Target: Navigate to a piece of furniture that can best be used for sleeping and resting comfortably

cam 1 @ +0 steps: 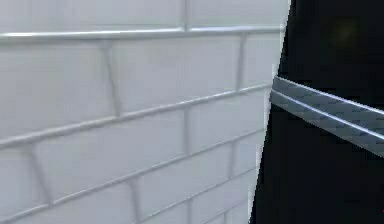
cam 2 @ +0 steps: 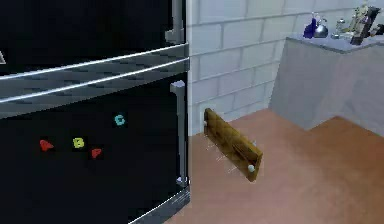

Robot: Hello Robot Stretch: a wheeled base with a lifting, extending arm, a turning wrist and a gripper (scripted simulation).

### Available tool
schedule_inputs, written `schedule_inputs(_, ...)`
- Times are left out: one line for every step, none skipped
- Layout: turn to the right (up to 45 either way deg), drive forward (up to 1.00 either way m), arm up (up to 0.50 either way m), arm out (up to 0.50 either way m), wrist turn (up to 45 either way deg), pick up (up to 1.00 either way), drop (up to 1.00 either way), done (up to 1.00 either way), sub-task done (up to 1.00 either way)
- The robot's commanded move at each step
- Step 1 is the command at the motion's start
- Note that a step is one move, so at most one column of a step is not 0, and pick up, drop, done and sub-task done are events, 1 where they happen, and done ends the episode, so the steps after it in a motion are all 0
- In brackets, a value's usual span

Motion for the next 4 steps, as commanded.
schedule_inputs(-45.0,0.0,0.0,0.0,0.0,0.0,0.0,0.0,0.0)
schedule_inputs(-45.0,0.0,0.0,0.0,0.0,0.0,0.0,0.0,0.0)
schedule_inputs(-45.0,0.0,0.0,0.0,0.0,0.0,0.0,0.0,0.0)
schedule_inputs(-24.0,0.0,0.0,0.0,0.0,0.0,0.0,0.0,0.0)
